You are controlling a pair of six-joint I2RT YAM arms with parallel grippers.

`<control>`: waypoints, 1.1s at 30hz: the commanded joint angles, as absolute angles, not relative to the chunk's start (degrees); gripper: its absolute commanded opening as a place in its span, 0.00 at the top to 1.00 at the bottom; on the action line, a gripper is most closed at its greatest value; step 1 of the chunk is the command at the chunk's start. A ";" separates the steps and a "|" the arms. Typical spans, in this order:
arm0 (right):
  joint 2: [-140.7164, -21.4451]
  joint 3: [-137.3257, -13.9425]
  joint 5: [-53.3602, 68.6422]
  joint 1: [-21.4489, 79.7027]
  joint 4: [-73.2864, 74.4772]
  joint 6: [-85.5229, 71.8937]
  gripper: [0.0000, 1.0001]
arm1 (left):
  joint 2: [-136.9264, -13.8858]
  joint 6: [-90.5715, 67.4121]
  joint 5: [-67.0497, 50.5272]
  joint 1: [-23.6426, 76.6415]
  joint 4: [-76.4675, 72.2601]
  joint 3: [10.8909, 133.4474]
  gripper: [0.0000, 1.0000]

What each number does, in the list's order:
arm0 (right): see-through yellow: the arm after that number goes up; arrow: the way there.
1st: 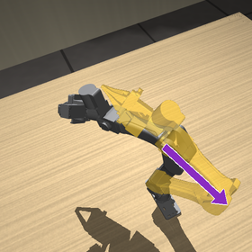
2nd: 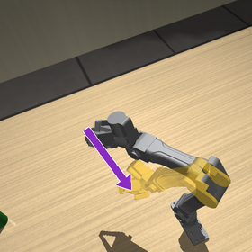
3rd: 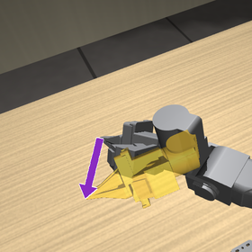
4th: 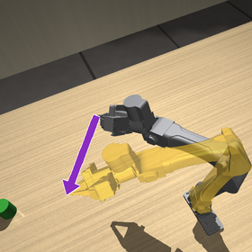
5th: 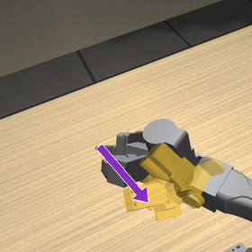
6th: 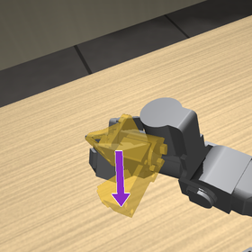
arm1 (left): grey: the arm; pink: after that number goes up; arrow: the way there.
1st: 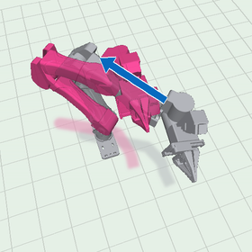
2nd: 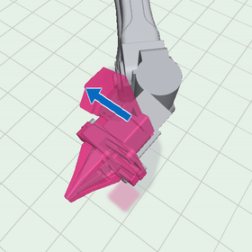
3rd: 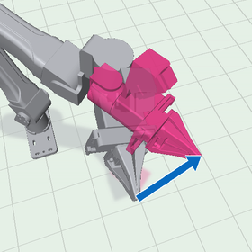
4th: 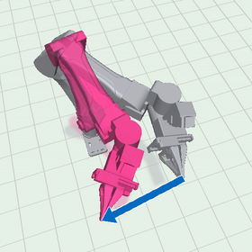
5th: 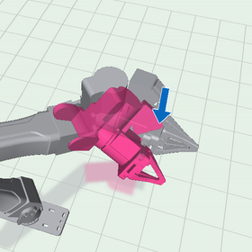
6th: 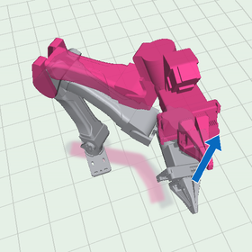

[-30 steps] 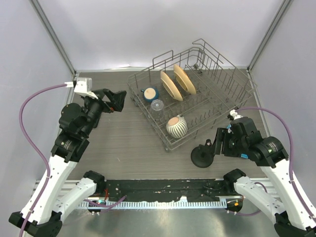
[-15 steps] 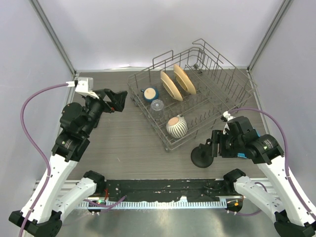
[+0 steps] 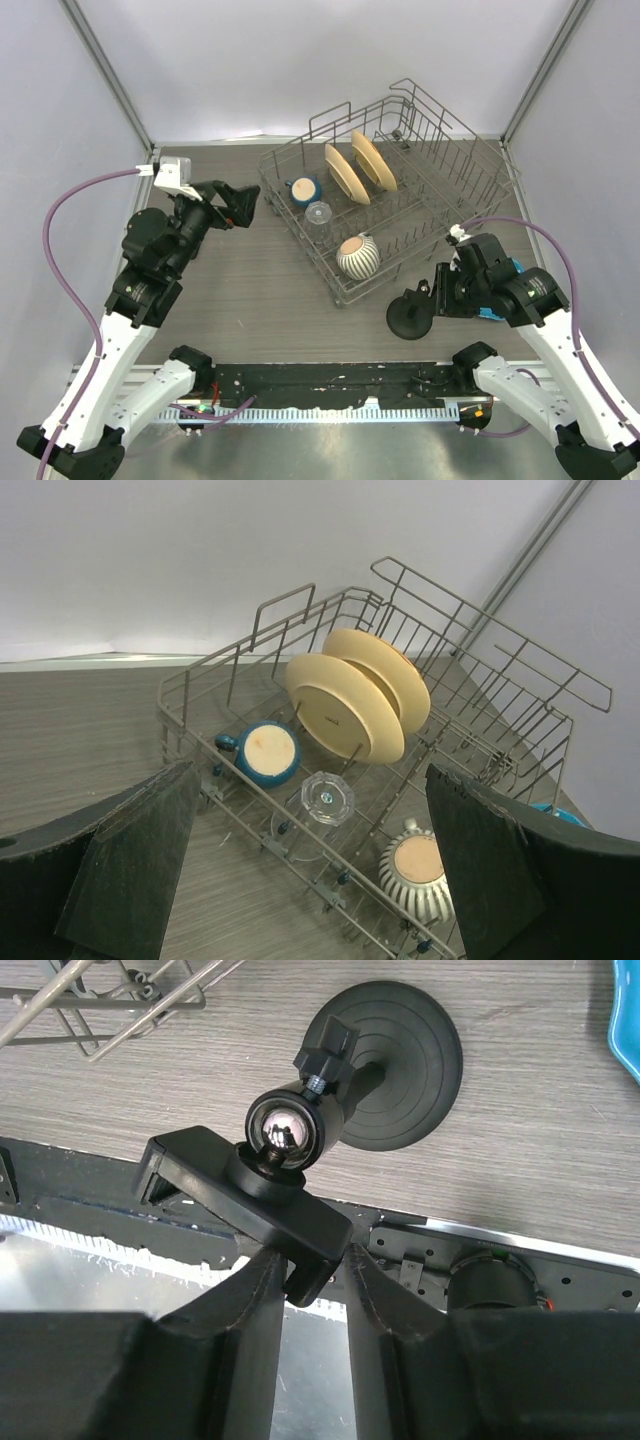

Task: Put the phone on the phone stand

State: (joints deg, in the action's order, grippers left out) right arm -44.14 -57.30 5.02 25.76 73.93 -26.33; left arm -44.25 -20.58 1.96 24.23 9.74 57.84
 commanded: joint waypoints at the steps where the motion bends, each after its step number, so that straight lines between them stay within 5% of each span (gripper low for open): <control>1: -43.86 -57.31 3.69 25.75 72.42 -26.63 0.74 | -43.68 -19.95 2.20 24.70 8.88 58.80 0.00; 6: -43.77 -58.36 4.83 25.75 72.51 -25.23 0.99 | -43.86 -19.69 2.81 24.79 8.97 58.80 0.00; 24: -43.77 -62.05 21.61 25.75 64.44 -19.60 0.99 | -44.03 -19.78 5.18 24.96 9.14 58.45 0.01; 33: -47.72 -59.85 27.78 33.12 51.51 -23.98 0.99 | -40.61 -19.51 17.66 24.96 8.88 56.78 0.02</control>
